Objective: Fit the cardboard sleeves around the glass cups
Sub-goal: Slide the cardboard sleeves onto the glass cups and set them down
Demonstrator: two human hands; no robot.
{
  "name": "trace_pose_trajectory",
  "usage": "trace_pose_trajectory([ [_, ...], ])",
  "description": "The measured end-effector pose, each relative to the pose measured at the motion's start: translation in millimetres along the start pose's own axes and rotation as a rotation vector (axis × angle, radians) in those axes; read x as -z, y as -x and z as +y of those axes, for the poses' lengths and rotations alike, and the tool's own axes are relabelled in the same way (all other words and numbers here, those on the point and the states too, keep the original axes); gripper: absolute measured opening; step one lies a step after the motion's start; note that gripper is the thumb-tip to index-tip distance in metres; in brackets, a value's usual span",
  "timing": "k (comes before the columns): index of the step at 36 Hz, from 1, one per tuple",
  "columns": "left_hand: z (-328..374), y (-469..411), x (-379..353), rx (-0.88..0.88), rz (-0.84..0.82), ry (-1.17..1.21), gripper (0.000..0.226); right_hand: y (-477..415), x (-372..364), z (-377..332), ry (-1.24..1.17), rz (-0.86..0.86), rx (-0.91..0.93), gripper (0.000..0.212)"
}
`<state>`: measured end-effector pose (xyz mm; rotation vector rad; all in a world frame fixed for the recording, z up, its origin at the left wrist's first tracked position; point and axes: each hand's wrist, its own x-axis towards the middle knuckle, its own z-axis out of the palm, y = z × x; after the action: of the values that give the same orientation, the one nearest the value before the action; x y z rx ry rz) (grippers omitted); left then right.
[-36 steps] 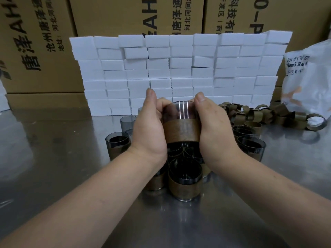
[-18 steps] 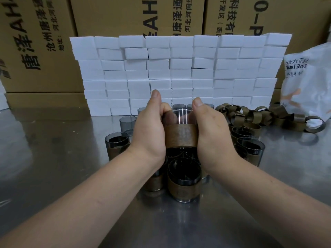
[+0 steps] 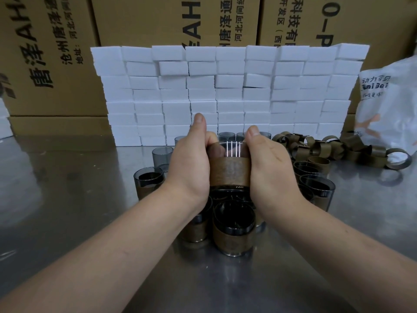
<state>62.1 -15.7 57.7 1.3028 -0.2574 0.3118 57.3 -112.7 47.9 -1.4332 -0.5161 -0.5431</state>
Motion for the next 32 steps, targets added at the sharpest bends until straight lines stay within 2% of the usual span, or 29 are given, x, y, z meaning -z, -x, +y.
trace_pose_trajectory([
  [7,1.6,0.3,0.5,-0.001,0.013,-0.049,0.071,0.6,1.1,-3.5,0.027,0.006,-0.023,0.051],
  [18,3.1,-0.1,2.6,0.002,-0.004,-0.097,0.074,1.4,0.4,-3.2,0.093,0.024,-0.033,0.043],
  [32,4.5,-0.1,3.9,0.005,-0.051,-0.085,0.076,1.6,1.2,-2.1,0.125,0.016,-0.02,0.046],
])
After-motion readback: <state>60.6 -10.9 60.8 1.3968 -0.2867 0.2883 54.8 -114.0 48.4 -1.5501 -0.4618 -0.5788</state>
